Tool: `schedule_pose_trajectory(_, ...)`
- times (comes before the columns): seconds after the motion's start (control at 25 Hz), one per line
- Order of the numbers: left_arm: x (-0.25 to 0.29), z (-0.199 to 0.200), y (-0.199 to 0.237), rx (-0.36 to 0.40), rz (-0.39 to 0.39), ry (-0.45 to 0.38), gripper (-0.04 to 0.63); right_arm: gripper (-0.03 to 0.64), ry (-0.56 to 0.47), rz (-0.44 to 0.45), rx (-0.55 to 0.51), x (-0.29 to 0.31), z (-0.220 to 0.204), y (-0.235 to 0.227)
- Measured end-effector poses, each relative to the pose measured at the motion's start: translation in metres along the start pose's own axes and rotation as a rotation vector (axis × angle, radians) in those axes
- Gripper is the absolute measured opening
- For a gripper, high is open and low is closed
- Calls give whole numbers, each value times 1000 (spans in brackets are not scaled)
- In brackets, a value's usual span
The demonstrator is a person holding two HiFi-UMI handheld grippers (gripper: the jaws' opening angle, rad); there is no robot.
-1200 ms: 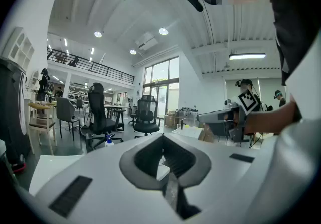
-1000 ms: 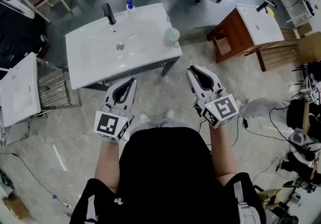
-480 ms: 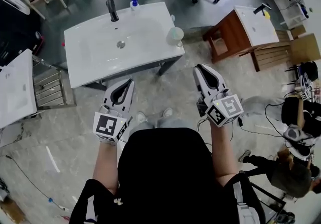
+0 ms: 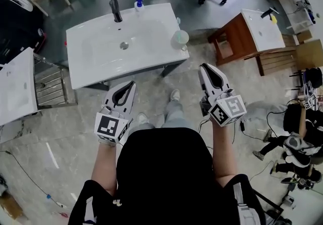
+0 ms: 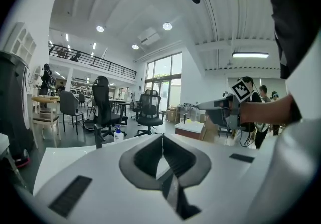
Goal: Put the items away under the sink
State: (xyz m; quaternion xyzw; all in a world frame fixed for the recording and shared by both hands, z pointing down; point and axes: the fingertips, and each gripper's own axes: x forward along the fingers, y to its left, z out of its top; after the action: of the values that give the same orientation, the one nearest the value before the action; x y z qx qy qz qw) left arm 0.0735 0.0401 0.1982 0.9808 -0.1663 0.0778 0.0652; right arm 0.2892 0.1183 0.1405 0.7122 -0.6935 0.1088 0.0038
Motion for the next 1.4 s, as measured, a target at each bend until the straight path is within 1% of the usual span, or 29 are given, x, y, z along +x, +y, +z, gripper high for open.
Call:
schedule_pose_trajectory(0.16, 21, -1, 5, -7, 51, 17, 23, 58, -2, 33, 19, 19, 2, -30)
schedule_pose_trajectory(0.32, 50, -3, 4, -18, 94, 43, 23, 58, 25, 72, 36, 45, -3, -68)
schedule_pose_trajectory(0.56, 101, -3, 0, -27, 163, 91, 25, 58, 76, 167, 88, 94, -13, -124)
schedule_pose_trajectory(0.68, 127, 0, -4, -25, 211, 108, 25, 58, 96, 223, 100, 116, -16, -146)
schedule_pose_trajectory(0.8, 154, -2, -10, -43, 239, 120, 25, 58, 107, 276, 116, 134, -17, -166)
schedule_pose_trajectory(1.08, 207, -29, -31, -82, 277, 191, 26, 58, 172, 402, 159, 172, -42, -203)
schedule_pose_trajectory(1.2, 227, -45, -40, -111, 271, 222, 26, 58, 196, 441, 173, 185, -59, -211)
schedule_pose_trajectory(1.4, 260, -68, -50, -139, 246, 266, 27, 59, 232, 491, 162, 204, -79, -218)
